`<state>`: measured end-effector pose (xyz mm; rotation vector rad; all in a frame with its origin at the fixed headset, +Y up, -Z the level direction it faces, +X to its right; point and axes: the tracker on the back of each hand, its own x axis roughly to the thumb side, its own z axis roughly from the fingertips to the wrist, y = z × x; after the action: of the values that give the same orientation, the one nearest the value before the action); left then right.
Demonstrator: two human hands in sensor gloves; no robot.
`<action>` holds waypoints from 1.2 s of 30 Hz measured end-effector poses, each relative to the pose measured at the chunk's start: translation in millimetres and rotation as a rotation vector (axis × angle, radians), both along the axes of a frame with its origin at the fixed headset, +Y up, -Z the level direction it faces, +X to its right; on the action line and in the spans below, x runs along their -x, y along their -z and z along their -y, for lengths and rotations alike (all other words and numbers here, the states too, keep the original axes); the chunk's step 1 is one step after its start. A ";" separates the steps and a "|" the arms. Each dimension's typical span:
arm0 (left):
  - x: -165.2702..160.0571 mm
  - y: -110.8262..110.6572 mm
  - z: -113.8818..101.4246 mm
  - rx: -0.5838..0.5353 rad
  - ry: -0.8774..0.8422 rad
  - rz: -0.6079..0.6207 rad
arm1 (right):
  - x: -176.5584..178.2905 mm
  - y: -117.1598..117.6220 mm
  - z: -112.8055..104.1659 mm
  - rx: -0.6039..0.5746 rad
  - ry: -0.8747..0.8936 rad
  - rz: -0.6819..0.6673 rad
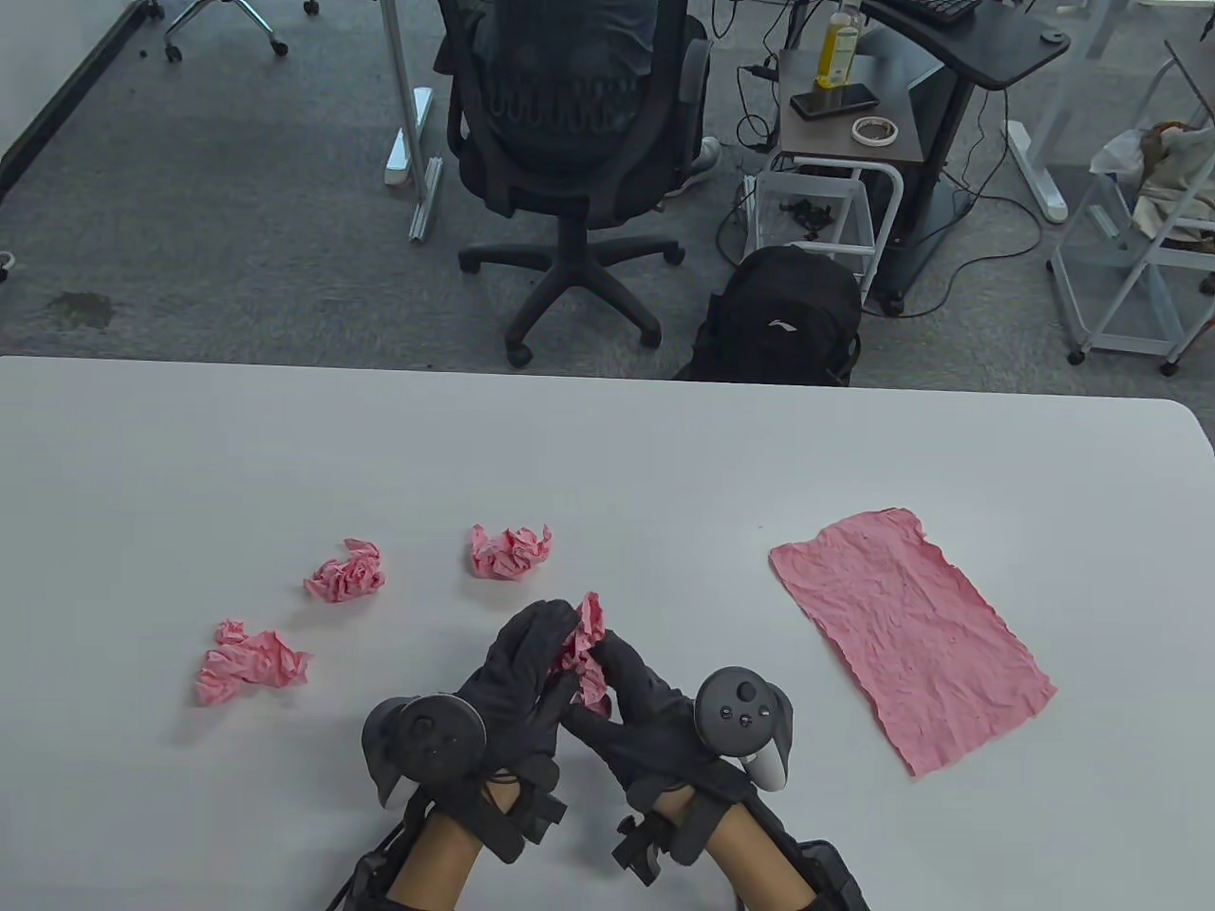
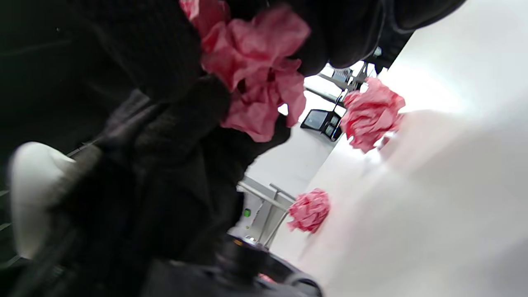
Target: Flatten crumpled papers and stack
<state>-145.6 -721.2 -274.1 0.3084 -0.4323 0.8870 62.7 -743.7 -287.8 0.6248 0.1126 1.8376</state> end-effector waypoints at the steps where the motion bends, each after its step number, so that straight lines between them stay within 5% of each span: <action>1: 4.6 2.8 1.8 0.008 -0.027 0.023 | 1.8 -1.2 1.4 0.002 0.027 -0.029; 6: 7.5 10.7 14.3 0.214 0.013 0.129 | -5.1 -5.9 9.1 -0.045 0.129 0.004; 11: -2.1 18.0 29.1 0.411 -0.262 0.357 | -32.2 2.1 13.7 0.017 0.230 0.023; 14: 3.5 17.8 26.8 0.376 -0.410 0.326 | -48.5 9.5 20.2 0.099 0.349 0.089; 21: 22.5 21.1 28.4 0.333 -0.414 0.222 | -73.8 17.1 28.1 0.177 0.434 0.234; 24: 6.6 18.9 28.8 0.344 -0.281 0.316 | -69.4 10.2 16.2 -0.008 0.248 0.322; 28: -18.1 12.0 30.4 0.431 -0.248 0.483 | -40.1 -8.5 -2.3 -0.287 -0.010 0.175; 31: -18.7 10.6 32.4 0.408 -0.212 0.404 | -24.0 -17.6 -4.2 -0.330 -0.089 0.090; 36: -7.7 16.3 34.9 0.439 -0.353 0.409 | -36.9 -3.4 6.4 -0.119 0.148 0.090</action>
<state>-137.8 -756.1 -290.4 -0.2148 -0.5536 1.3692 99.5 -750.1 -284.4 0.6156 -0.1012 1.7343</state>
